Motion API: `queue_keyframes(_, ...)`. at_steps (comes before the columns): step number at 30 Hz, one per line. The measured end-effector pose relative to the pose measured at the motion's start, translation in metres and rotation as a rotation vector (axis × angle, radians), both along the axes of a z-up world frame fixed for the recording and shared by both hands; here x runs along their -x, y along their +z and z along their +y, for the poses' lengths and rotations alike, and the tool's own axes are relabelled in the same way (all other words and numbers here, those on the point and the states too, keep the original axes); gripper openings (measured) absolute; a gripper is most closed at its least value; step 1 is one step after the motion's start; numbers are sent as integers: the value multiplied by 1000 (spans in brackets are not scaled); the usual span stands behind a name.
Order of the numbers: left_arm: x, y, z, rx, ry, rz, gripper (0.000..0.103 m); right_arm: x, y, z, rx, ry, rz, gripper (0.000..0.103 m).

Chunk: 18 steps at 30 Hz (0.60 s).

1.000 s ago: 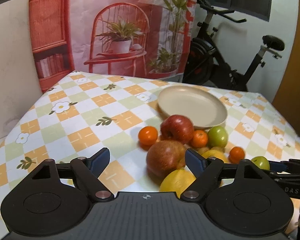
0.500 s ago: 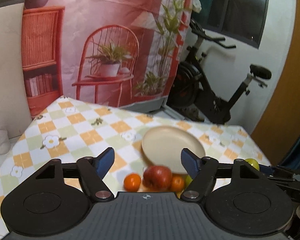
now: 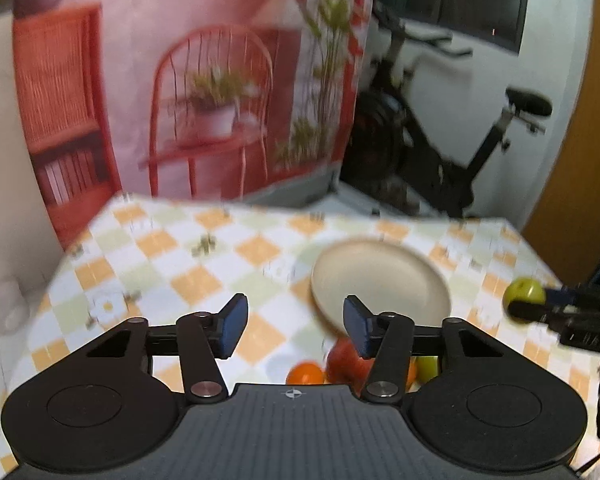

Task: Organize fruits
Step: 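Lift the green apple toward the plate with the right tool while the left tool grasps a tangerine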

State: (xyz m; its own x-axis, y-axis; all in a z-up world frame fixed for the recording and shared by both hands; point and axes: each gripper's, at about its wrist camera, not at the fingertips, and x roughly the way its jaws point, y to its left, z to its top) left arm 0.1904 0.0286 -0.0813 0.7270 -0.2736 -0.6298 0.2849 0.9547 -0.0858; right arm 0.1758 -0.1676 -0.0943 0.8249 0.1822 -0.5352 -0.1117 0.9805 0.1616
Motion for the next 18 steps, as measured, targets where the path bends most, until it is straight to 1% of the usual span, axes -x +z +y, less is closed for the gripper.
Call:
queue_keyframes(3, -18, -27, 9, 18, -21, 94, 53, -9, -11, -1, -7, 0, 29, 44)
queue_keyframes(6, -29, -52, 15, 7, -41, 162, 51, -20, -20, -3, -18, -7, 57, 44)
queue_keyframes(8, -36, -64, 20, -3, -47, 199, 48, -26, -25, -6, -48, -14, 73, 44)
queue_keyframes(9, -41, -69, 22, 4, -44, 216, 47, -29, -28, -7, -62, -20, 81, 44)
queue_keyframes(12, -55, -78, 33, 84, -33, 256, 47, -37, -35, -12, -89, -34, 105, 44)
queue_keyframes(13, -58, -80, 34, 99, -34, 264, 47, -41, -37, -14, -96, -41, 113, 44)
queue_keyframes(15, -63, -85, 33, 111, -50, 276, 47, -47, -39, -17, -107, -52, 124, 44)
queue_keyframes(18, -65, -90, 27, 103, -84, 285, 47, -53, -39, -19, -111, -55, 128, 44)
